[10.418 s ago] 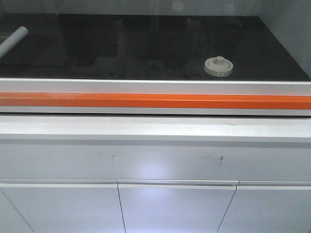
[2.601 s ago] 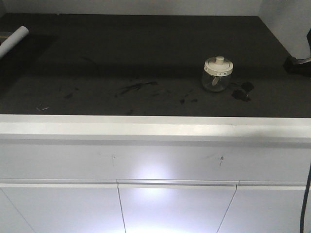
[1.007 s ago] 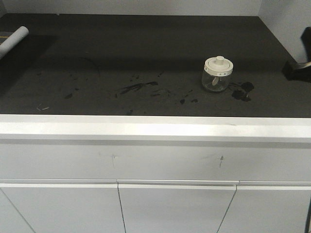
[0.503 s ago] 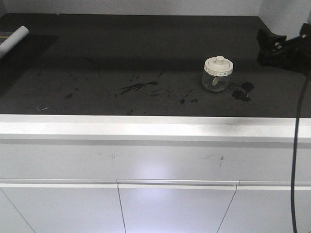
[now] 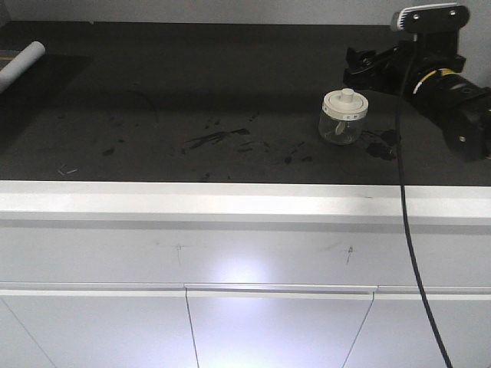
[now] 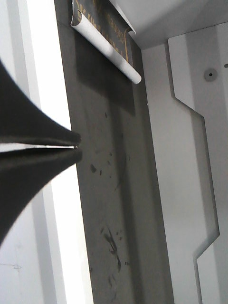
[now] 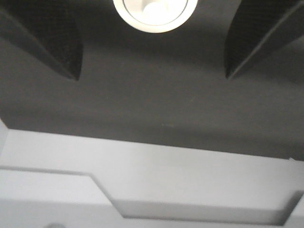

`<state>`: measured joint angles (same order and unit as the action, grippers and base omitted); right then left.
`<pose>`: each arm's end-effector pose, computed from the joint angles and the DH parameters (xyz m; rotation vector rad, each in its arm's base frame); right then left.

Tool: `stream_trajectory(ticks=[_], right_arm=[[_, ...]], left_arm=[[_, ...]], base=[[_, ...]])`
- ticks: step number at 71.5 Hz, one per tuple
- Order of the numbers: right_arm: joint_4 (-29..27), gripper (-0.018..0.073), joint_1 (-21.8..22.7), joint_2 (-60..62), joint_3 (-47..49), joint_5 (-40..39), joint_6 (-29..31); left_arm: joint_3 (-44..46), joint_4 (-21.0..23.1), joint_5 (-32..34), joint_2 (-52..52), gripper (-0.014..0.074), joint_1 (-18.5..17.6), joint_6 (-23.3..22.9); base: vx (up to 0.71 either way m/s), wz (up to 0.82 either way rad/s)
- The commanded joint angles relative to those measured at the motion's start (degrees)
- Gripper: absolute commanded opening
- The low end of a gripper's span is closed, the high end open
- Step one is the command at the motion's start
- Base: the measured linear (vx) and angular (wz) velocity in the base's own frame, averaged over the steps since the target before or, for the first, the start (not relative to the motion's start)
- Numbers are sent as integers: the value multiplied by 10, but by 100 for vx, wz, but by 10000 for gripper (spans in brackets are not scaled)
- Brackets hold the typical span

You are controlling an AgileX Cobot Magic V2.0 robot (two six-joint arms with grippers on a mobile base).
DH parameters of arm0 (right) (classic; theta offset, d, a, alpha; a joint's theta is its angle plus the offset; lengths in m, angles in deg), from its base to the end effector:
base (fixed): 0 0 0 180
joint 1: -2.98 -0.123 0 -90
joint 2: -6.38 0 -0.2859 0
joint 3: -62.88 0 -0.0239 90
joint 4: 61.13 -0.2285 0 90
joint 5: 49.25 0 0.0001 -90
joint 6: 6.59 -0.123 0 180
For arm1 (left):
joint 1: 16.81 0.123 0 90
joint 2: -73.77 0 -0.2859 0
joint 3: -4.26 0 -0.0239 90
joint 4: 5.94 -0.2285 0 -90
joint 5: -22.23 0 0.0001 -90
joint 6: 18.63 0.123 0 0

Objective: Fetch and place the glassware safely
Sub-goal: 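Reach the right gripper down over the white-lidded glass jar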

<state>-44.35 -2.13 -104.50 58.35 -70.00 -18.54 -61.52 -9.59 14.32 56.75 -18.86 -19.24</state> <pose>0.4375 0.0517 0.3019 -0.2066 1.6540 0.1027 0.0733 -0.0015 0.2574 0.0630 1.5817 0.0200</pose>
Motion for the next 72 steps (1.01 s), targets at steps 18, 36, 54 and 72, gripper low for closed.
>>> stream_trajectory(ticks=[18,36,54,72], right_arm=[[4,571,2,-105,135,-62,5],[4,569,2,-155,157,-73,5],[4,558,2,-170,157,-75,9],[4,365,2,-170,157,-71,9]], left_arm=[[17,3,40,-7,-7,0,-5],[17,3,40,-7,-7,0,-5],[17,3,40,-7,-7,0,-5],[17,3,40,-7,-7,0,-5]], base=[[0,0],[0,0],[0,0],[0,0]])
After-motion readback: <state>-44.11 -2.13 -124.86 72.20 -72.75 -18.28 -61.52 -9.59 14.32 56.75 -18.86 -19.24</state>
